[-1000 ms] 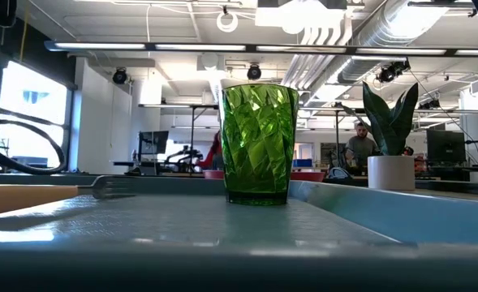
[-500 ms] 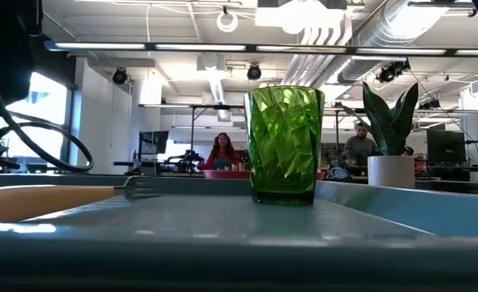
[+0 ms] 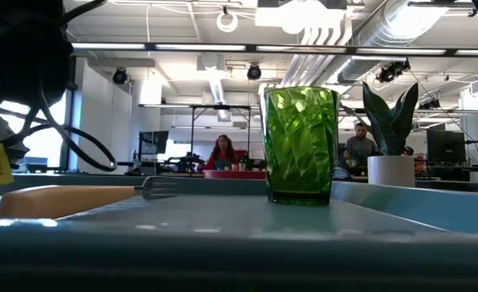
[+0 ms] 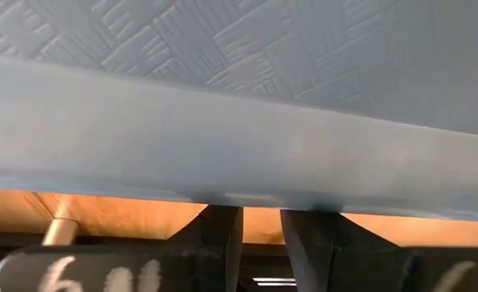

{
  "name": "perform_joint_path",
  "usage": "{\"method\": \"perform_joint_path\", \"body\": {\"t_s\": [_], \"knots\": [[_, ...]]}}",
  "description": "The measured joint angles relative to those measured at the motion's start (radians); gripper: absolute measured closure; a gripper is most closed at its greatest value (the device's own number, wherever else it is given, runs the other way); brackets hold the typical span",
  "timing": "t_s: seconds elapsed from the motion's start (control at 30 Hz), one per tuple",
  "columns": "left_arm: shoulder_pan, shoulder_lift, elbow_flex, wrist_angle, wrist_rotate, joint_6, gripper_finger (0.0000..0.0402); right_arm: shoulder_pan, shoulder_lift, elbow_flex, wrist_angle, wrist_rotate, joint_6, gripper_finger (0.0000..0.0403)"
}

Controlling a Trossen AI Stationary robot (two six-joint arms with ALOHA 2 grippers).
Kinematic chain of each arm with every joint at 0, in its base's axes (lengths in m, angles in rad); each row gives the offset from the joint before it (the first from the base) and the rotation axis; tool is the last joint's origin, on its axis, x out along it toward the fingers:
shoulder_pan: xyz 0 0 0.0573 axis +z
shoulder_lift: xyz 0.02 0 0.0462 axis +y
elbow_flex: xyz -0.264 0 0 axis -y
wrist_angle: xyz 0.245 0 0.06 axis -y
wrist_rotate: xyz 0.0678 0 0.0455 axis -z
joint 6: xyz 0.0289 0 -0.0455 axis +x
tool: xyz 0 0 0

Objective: Pick and place plate/cup/fork/spoon on tray
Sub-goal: Put the orange fork on the blue serving tray to the bottom left of the green glass

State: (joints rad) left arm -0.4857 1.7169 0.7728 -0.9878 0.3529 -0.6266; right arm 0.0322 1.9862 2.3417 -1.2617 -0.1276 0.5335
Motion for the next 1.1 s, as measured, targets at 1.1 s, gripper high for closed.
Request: {"method": "perform_joint_path", "body": {"t_s": [1.1], "knots": [[0.067,0.003,0.083,0.051,-0.074,0.082,0.0326,0.0,0.0,0.0,-0.017,0.0,0.007,0.0253]]}}
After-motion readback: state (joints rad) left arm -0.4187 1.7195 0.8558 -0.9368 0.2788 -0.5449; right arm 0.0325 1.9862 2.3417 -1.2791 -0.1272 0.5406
